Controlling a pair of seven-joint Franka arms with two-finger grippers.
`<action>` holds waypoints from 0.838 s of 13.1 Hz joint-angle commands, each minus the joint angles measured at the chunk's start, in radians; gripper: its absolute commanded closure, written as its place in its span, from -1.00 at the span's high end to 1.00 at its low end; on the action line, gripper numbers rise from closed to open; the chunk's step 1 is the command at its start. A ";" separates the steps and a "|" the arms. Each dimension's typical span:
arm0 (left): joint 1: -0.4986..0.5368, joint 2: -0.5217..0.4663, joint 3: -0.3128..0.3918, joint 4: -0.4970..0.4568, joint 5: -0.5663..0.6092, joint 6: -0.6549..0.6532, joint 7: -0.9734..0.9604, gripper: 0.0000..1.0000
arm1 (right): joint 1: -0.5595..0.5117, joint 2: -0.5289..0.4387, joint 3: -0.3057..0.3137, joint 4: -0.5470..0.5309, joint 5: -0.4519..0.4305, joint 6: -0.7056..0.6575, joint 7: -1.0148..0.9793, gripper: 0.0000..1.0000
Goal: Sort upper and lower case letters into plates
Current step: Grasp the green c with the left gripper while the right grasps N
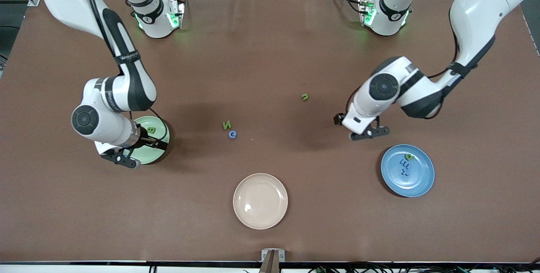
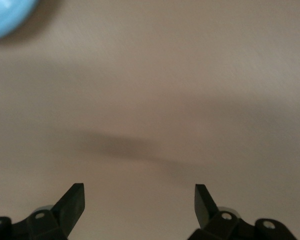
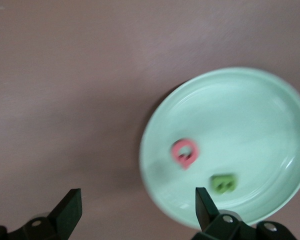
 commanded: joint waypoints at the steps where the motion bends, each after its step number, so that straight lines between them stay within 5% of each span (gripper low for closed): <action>1: -0.067 -0.023 -0.018 -0.069 0.021 0.063 -0.161 0.82 | 0.128 -0.002 -0.003 -0.016 0.005 0.034 0.230 1.00; 7: -0.298 0.012 0.095 -0.098 0.125 0.190 -0.527 0.71 | 0.348 0.088 -0.003 -0.002 0.002 0.199 0.598 1.00; 11: -0.385 0.014 0.181 -0.133 0.192 0.310 -0.666 0.56 | 0.367 0.191 -0.004 0.101 -0.014 0.195 0.725 1.00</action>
